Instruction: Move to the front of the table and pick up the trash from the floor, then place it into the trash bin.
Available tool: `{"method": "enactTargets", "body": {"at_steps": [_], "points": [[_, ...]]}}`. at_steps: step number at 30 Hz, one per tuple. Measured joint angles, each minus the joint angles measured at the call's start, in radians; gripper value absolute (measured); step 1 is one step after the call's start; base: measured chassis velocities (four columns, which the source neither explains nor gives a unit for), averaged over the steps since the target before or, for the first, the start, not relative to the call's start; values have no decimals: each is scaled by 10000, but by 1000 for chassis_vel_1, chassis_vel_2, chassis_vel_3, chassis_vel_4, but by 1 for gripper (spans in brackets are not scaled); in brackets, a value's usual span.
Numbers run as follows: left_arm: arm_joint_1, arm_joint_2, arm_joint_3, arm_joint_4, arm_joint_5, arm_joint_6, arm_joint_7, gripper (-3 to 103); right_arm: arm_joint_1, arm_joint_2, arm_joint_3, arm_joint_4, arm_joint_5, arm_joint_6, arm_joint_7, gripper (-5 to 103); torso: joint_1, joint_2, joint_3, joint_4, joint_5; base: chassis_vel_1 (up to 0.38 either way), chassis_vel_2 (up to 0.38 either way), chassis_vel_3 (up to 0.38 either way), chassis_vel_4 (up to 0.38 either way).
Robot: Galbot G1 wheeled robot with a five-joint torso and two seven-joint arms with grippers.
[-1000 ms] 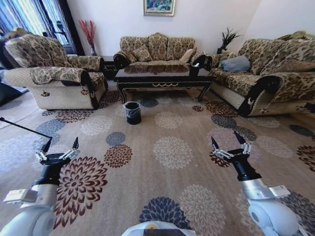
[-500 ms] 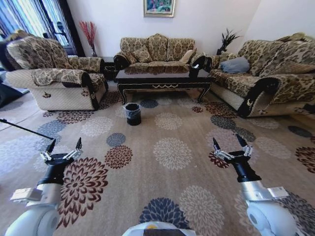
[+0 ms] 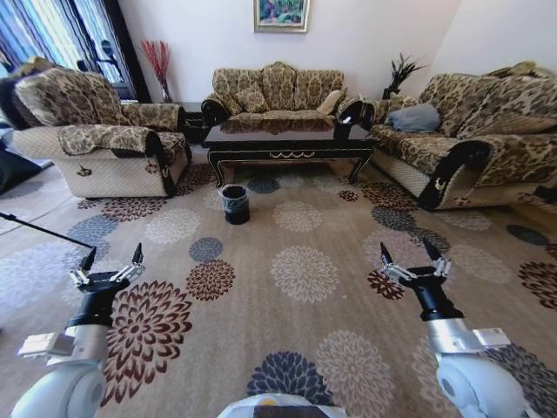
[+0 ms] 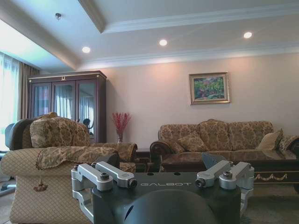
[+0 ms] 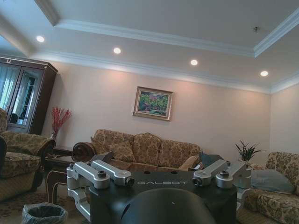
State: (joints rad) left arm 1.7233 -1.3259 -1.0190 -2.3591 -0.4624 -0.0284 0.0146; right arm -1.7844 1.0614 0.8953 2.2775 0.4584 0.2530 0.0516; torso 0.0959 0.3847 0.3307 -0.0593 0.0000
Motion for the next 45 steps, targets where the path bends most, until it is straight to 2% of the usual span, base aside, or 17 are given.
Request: {"method": "enactTargets", "body": {"at_steps": [24,45], "points": [[302,-126,-1,-101,210,-142,29,100,-68,355,-427,-57,-568,204,0,100,345,1006,664,0,0,0,0,0,0],[145,-96,189,-25,74,-97,27,100,-19,376,-484,-168,-643,219,23,100,684,1858,1176,0,-1,0,0,0,0]]}}
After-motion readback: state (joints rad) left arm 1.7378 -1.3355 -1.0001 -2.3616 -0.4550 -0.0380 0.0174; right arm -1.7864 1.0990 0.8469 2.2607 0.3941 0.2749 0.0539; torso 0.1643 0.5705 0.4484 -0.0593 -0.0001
